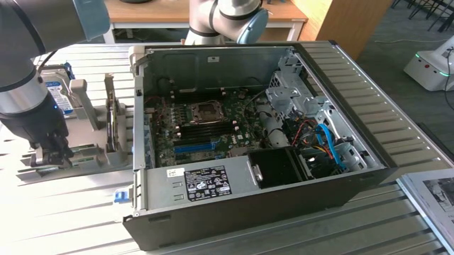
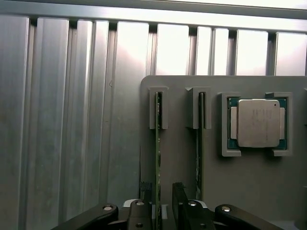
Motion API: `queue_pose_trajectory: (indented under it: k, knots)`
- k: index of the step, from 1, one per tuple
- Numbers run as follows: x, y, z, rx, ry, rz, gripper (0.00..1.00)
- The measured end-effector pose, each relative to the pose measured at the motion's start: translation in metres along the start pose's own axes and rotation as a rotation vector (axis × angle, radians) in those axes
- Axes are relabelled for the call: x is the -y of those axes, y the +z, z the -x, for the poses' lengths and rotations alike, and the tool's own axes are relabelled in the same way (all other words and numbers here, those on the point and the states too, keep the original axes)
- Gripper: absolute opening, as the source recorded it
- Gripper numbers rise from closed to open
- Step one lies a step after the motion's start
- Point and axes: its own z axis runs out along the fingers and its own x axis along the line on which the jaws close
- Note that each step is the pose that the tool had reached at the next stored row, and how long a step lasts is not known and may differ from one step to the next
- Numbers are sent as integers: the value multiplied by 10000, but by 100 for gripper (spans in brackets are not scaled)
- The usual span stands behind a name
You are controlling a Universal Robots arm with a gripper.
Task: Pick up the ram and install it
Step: 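Pick up the ram and move it above insertion slot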
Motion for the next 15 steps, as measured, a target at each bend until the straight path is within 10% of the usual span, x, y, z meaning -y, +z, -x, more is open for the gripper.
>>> queue_pose_trajectory:
  k: [15]
  knots:
    - [-1, 0, -20, 0, 1, 0, 31]
